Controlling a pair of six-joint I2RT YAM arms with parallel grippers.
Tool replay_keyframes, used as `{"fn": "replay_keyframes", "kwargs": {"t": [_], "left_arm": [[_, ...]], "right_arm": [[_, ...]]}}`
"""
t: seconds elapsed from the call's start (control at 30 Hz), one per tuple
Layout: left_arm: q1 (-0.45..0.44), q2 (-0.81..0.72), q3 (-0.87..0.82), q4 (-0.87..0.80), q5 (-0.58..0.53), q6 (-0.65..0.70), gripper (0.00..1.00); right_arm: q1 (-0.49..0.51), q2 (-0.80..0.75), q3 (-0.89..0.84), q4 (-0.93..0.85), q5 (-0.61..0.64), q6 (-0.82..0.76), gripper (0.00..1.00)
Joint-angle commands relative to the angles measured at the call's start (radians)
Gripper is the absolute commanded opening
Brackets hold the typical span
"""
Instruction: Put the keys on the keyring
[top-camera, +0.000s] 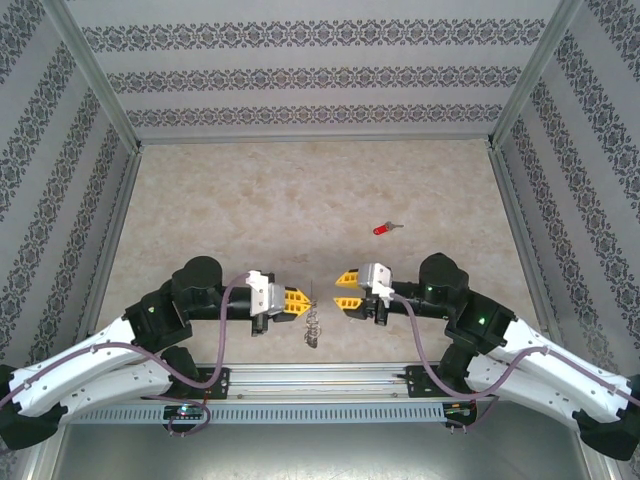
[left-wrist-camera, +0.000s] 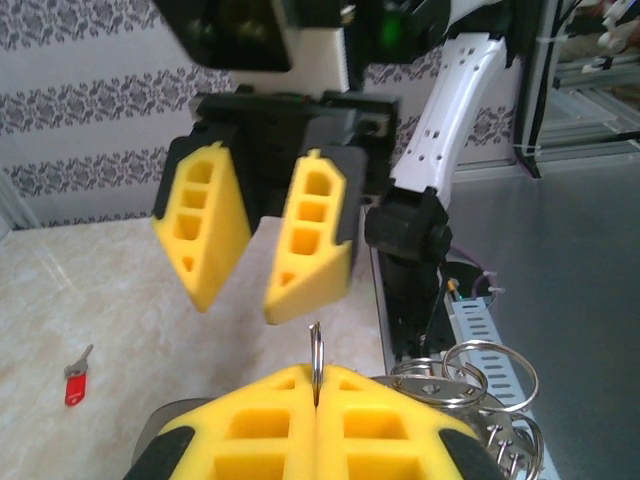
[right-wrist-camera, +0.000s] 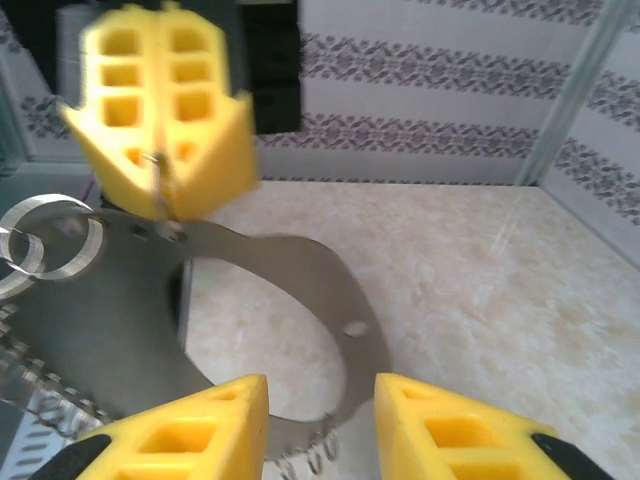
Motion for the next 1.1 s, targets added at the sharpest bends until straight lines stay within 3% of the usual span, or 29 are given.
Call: {"fn": "replay_keyframes", "kwargs": {"t": [0.0, 0.57, 0.87, 1.07], "left_arm": [[-0.007, -0.024, 0.026, 0.027, 0.076, 0.005, 0.00], [0.007, 0.029, 0.047, 0.065, 0.117, 0.010, 0.00], [0.017, 0.035, 0.051, 0.076, 0.129, 0.008, 0.00], [0.023, 0.033, 0.047, 0.077, 0.136, 0.005, 0.00]], "right_arm": [[-0.048, -0.002, -0.024, 0.089, -0.045, 0.070, 0.33], [-0.176, 0.093, -0.044, 0.191, -0.228, 0.127, 0.34], [-0.196, 0.102, -0.052, 0.209, -0.214, 0.154, 0.34], [-0.225, 0.134, -0.037, 0.190, -0.126, 0.205, 0.38]]}}
